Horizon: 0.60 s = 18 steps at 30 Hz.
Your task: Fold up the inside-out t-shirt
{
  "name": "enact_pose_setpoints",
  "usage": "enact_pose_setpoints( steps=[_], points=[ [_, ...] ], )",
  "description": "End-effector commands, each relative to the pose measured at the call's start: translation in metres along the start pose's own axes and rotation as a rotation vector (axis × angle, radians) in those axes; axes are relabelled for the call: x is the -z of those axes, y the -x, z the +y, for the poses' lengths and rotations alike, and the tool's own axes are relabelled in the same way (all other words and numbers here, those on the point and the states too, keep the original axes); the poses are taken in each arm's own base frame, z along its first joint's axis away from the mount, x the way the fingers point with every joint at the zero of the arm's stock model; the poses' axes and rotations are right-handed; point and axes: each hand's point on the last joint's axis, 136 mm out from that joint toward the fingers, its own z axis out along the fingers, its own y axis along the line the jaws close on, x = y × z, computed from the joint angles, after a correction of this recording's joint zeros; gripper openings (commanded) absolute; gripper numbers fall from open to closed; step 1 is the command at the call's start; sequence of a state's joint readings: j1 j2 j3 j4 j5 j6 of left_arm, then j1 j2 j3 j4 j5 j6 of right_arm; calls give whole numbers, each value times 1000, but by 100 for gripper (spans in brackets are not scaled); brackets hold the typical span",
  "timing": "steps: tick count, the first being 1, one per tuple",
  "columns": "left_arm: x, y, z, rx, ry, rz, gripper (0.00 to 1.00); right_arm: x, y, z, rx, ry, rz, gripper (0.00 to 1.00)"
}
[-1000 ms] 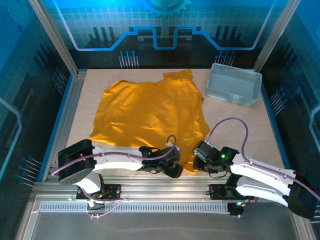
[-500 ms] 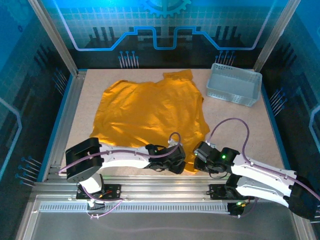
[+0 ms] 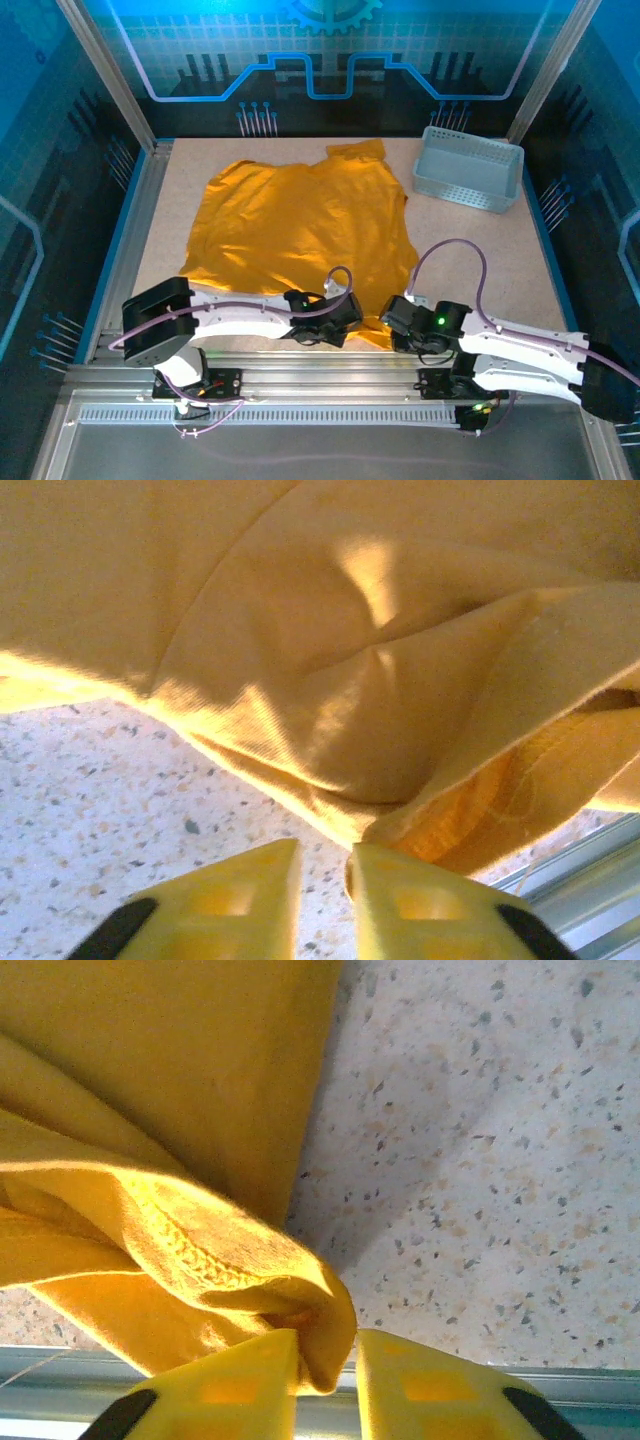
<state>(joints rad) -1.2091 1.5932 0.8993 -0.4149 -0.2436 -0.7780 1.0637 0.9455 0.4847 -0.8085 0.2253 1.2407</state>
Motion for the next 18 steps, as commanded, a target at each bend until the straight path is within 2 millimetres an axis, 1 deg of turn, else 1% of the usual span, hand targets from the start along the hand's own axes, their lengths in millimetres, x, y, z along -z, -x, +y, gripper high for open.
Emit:
enact_pose_setpoints(
  steps=[1, 4, 6, 8, 9, 10, 12, 15, 18],
  points=[
    [12, -6, 13, -5, 24, -9, 15, 8, -3, -1, 9, -27, -8, 18],
    [21, -8, 23, -6, 36, -27, 11, 11, -6, -6, 37, -51, -6, 13],
    [26, -10, 29, -10, 30, -38, 10, 13, -7, -7, 64, -53, -9, 11],
    [28, -12, 27, -17, 0, -42, 10, 15, -7, -5, 83, -42, -16, 12],
    [29, -12, 23, -21, -24, -43, 13, 17, -6, -3, 92, -34, -26, 12],
    [29, -12, 17, -28, -51, -39, 17, 18, -5, -2, 92, -30, -33, 12],
    [28, -10, 5, -40, -93, -31, 31, 21, -3, -3, 78, -32, -48, 13],
    [24, -5, -10, -63, -119, -24, 42, 22, 1, -8, 36, -39, -70, 23],
    [22, 1, -22, -87, -140, -21, 48, 20, 2, -7, 0, -5, -76, 29]
  ],
)
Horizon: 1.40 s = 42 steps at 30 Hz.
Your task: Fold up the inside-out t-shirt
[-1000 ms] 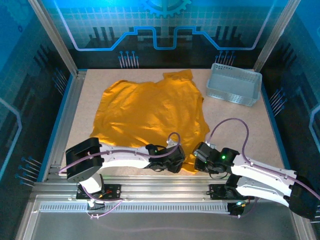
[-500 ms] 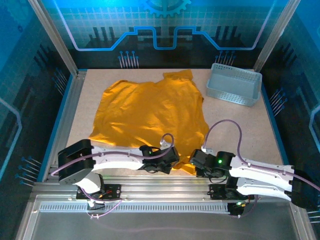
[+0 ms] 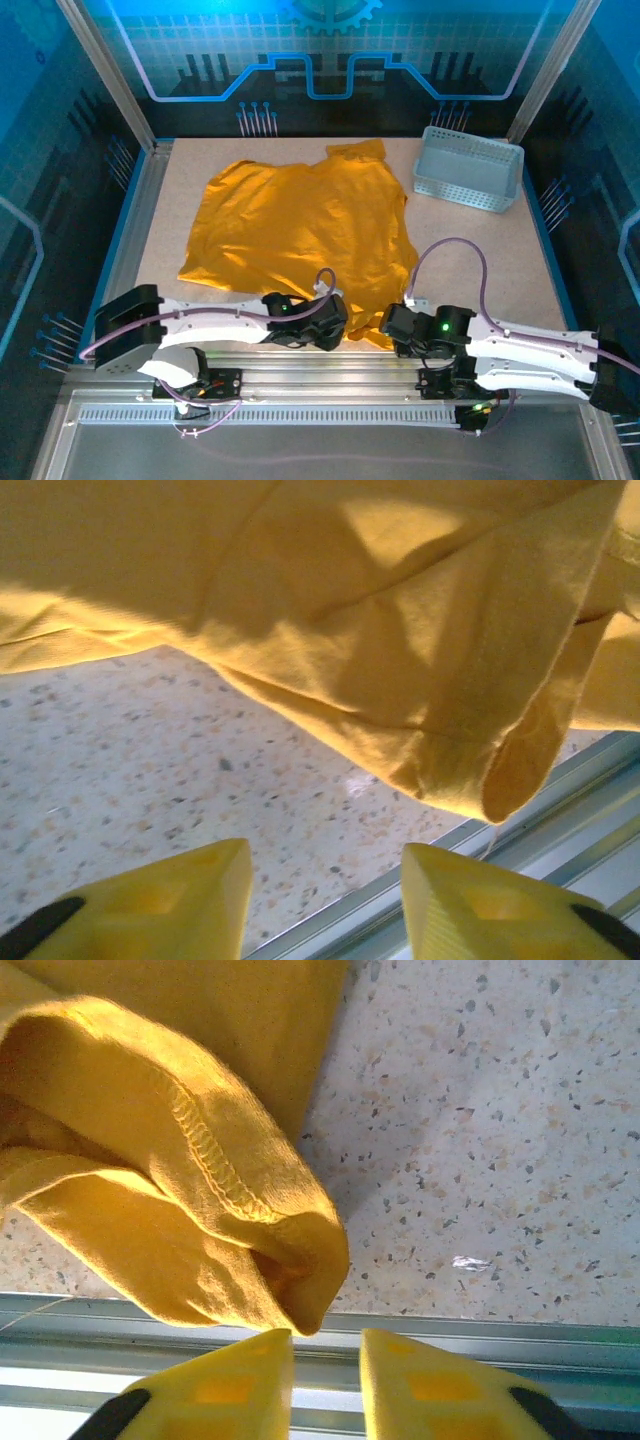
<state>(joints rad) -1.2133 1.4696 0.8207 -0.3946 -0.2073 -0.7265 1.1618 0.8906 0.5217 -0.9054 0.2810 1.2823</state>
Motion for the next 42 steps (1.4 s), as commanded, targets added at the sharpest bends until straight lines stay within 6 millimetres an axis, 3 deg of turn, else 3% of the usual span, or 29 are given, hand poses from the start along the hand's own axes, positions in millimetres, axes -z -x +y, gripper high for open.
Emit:
enact_pose_setpoints(
  steps=[1, 5, 9, 19, 27, 38, 42],
  points=[
    [0, 11, -27, -46, -74, -4, 50, 1, 6, -4, -63, 11, -37, 31],
    [-8, 15, -38, -69, -83, 14, 52, -4, 6, 1, -105, 70, -37, 35],
    [-18, 16, -36, -79, -35, 29, 51, -9, 5, 0, -132, 83, -24, 35],
    [-29, 22, -24, -64, 66, 18, 28, -15, 6, -1, -150, 70, -20, 33],
    [-20, 21, -12, -33, 86, -11, 6, -10, 11, -6, -169, 61, -39, 33],
    [-10, 10, 3, -8, 84, -23, 5, -13, 12, 8, -139, 79, -14, 31],
    [-9, 10, 5, -4, 94, -26, 5, -13, 8, 7, -123, 63, 3, 20]
  ],
)
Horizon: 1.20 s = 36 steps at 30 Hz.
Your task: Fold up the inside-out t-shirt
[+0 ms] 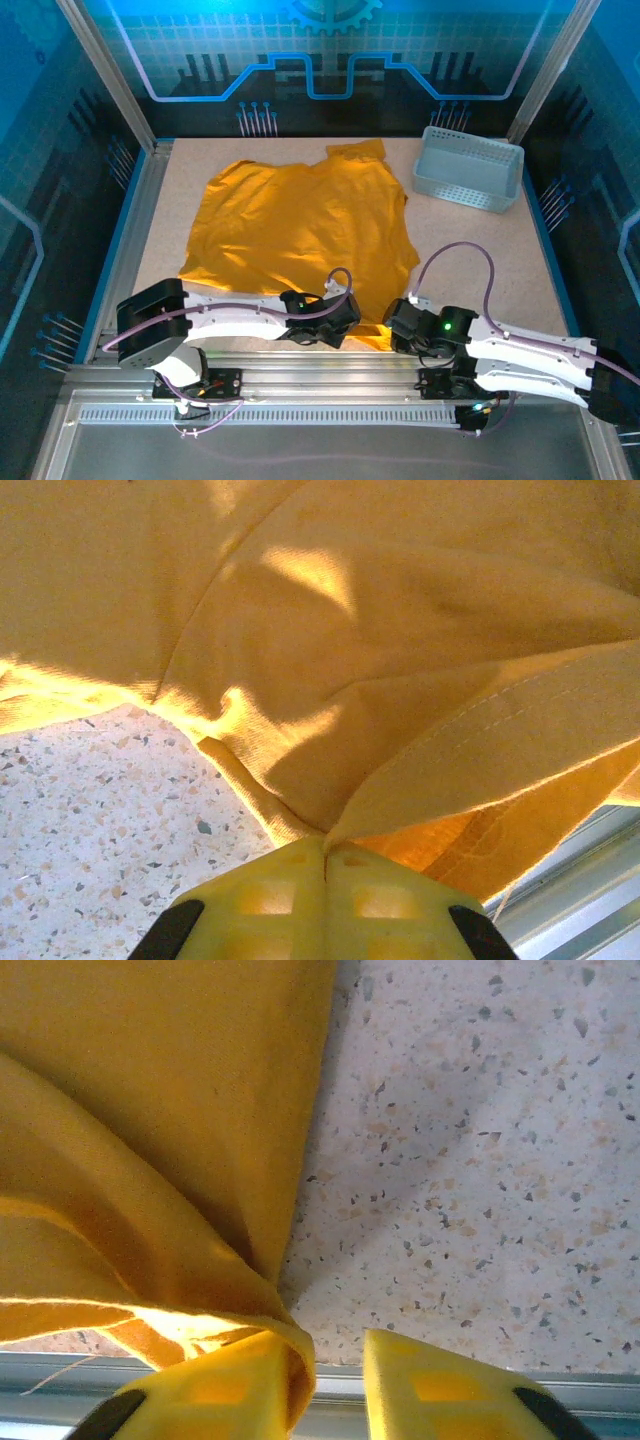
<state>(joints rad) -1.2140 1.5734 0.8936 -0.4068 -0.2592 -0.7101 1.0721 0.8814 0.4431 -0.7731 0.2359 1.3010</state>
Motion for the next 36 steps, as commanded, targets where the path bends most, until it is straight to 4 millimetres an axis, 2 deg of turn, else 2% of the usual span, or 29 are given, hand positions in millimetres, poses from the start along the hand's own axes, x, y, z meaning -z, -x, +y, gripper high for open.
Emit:
enact_pose_setpoints(
  steps=[1, 5, 8, 13, 16, 21, 24, 26, 32, 36],
  points=[
    [6, -2, 9, 22, 33, -17, 4, 8, 1, 3, 2, -4, -1, 18],
    [17, -4, 22, 46, 61, -35, 4, 20, -5, -3, 73, -55, 3, 8],
    [25, -10, 34, 68, 72, -47, 4, 19, -18, 12, 155, -16, 43, 4],
    [29, -29, 52, 103, 78, -25, 5, 15, -38, 35, 300, -24, 83, 3],
    [29, -40, 60, 111, 79, -6, 8, 16, -44, 47, 373, -52, 83, 13],
    [35, -50, 72, 112, 75, -7, 35, 28, -40, 63, 420, -23, 56, 33],
    [44, -42, 77, 104, 84, -48, 45, 39, -28, 65, 414, 2, 4, 44],
    [48, -33, 80, 111, 89, -79, 46, 40, -17, 61, 377, 12, -14, 45],
    [48, 13, 69, 179, 20, -171, 53, 23, 22, 61, 201, 83, -6, 44],
    [33, 43, 89, 268, 64, -170, 53, 11, 46, 67, 146, 105, -25, 44]
  ],
)
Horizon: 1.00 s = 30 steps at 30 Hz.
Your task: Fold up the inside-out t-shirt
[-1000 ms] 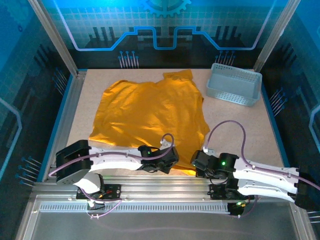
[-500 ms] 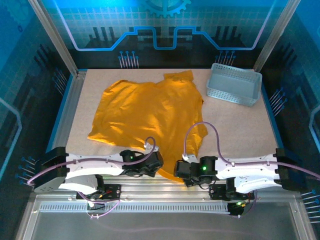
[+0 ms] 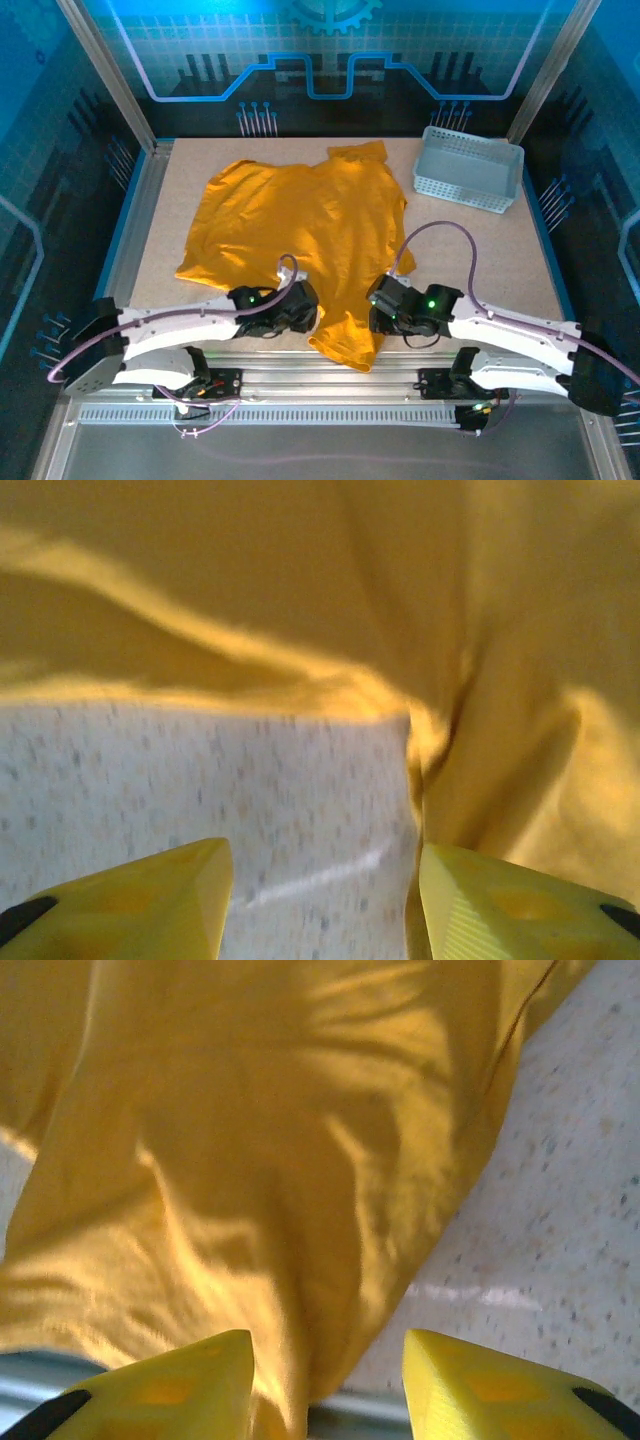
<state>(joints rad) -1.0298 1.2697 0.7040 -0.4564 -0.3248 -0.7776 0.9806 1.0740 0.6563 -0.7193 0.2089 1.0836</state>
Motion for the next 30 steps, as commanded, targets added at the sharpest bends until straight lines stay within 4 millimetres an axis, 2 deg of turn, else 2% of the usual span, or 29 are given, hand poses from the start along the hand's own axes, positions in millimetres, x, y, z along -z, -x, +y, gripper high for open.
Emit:
enact_pose_setpoints(
  steps=[1, 5, 9, 13, 17, 20, 23, 25, 28, 30],
  points=[
    [-13, 36, -2, 41, -5, -50, 53, -13, 11, 11, 14, 48, 6, 44],
    [-37, 47, 10, 68, 20, -18, 54, -33, 15, 10, 3, 21, 28, 44],
    [-58, 40, 26, 138, 24, 48, 55, -53, 7, -1, -33, -19, 78, 43],
    [-72, 24, 47, 175, 94, 118, 56, -66, 3, -35, -97, -134, 116, 42],
    [-78, 9, 69, 245, 121, 157, 57, -61, 8, -71, -158, -236, 116, 43],
    [-74, 8, 75, 260, 114, 147, 57, -54, 20, -85, -167, -247, 82, 43],
    [-63, 18, 63, 224, 51, 117, 58, -43, 36, -85, -156, -210, 37, 44],
    [-49, 31, 56, 196, 23, 76, 59, -30, 46, -77, -132, -189, 12, 45],
    [-20, 59, 52, 174, 5, -17, 62, -10, 63, -54, -105, -96, -36, 47],
    [-8, 80, 52, 179, -16, -70, 65, -3, 77, -38, -92, -31, -72, 48]
  ],
)
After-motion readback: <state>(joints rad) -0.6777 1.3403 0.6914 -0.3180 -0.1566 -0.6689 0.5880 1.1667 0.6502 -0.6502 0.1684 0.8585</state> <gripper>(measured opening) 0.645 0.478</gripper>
